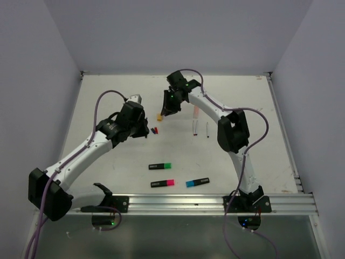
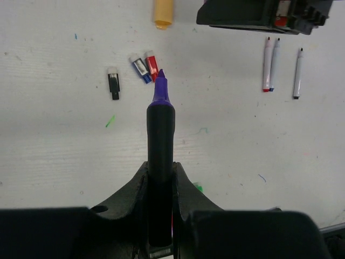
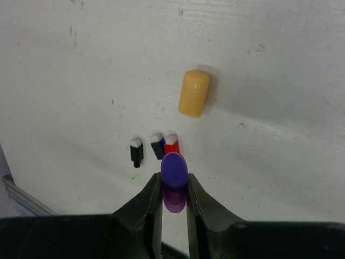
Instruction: Open the pen caps
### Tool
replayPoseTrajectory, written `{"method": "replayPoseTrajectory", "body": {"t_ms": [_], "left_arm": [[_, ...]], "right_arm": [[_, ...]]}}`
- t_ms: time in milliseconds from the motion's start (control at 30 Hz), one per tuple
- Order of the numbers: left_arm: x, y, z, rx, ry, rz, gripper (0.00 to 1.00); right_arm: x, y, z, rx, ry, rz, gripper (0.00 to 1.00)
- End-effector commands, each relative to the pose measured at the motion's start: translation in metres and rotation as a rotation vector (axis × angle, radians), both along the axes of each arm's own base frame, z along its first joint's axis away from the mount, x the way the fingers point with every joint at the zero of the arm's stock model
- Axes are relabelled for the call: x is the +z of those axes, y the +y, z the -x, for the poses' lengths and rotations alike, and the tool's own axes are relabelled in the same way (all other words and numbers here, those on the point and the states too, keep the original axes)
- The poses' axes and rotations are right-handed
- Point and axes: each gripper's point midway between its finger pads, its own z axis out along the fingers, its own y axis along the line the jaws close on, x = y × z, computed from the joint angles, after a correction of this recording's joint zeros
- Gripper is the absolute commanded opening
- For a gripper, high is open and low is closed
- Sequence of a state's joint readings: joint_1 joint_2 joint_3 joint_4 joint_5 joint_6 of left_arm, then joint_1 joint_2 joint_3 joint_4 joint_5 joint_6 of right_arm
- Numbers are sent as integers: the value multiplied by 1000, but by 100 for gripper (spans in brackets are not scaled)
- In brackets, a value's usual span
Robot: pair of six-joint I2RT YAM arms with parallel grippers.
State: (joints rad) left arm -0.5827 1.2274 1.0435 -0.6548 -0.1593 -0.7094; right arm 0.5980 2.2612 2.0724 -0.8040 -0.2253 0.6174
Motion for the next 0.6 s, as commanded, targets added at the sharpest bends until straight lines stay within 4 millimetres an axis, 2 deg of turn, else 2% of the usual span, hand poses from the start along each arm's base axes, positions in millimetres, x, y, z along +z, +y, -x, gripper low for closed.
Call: {"method": "replayPoseTrajectory", "body": {"t_ms": [0,167,200,233,300,367,500,567], "left_arm": [[14,13,-7,31,-61,-34,0],[11,13,-4,38,-56,-15,0],[13,12,-4,35,-60,-5,0],[12,12,-2,32,-57,2,0],[10,11,1,31,-51,17,0],[8,11,4,29,-45,25,0],[9,12,8,27,-46,36,0],[10,12,10,28,-44,40,0]], "right_arm": [[7,23,-1,82,4,-72,0],[0,44,-8,94,-7,-121,0],[-12,49,-6,99,16,-119,0],[-8,54,-8,98,12,-134,0],[-19,62,-4,108,32,-134,0],[-18,71,-3,115,24,-142,0],[-28,79,-2,101,43,-146,0],[-34,78,-3,92,49,-136,3]]}}
